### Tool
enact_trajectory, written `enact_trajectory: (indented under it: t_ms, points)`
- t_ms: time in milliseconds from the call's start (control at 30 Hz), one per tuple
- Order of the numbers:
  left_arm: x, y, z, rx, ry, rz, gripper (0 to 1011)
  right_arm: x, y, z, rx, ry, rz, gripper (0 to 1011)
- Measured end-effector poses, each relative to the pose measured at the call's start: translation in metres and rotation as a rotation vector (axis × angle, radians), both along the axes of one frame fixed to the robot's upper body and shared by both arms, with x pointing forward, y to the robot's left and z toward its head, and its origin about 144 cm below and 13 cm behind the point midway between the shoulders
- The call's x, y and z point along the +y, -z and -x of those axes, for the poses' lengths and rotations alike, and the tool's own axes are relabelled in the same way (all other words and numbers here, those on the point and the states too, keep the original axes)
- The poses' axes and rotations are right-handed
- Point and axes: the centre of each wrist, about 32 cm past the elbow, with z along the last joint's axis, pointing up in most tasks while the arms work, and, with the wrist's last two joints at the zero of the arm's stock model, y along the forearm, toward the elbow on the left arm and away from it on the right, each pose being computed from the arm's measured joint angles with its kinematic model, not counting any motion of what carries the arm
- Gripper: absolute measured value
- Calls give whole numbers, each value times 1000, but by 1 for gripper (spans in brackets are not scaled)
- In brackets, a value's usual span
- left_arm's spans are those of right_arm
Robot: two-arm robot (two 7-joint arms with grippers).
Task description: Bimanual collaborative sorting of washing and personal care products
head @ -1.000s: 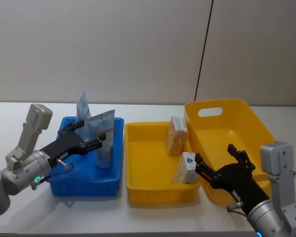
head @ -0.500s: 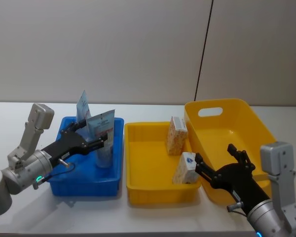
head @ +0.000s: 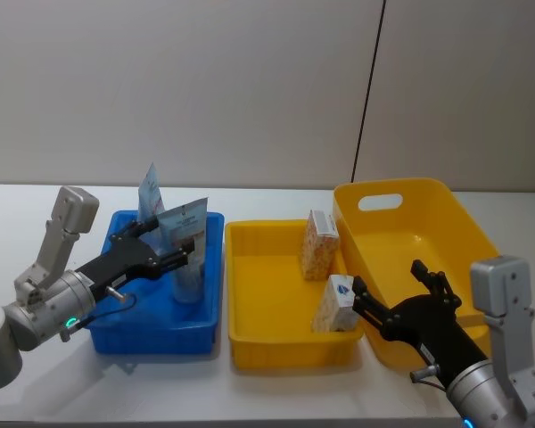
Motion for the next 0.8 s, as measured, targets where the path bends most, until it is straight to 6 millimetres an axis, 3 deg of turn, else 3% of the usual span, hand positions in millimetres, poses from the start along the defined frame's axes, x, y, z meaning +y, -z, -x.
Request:
enact_trajectory:
  t_ms: [300,367,400,800]
  points:
    - [0,0,0,0,1,0,730,0,0,0,0,0,0,1002]
    - [0,0,0,0,1,0,623,0,0,0,0,0,0,1002]
    - [0,0,0,0,1,0,623,0,0,0,0,0,0,1002]
    - [0,0,0,1,1,0,219,0,0,0,0,0,0,1002]
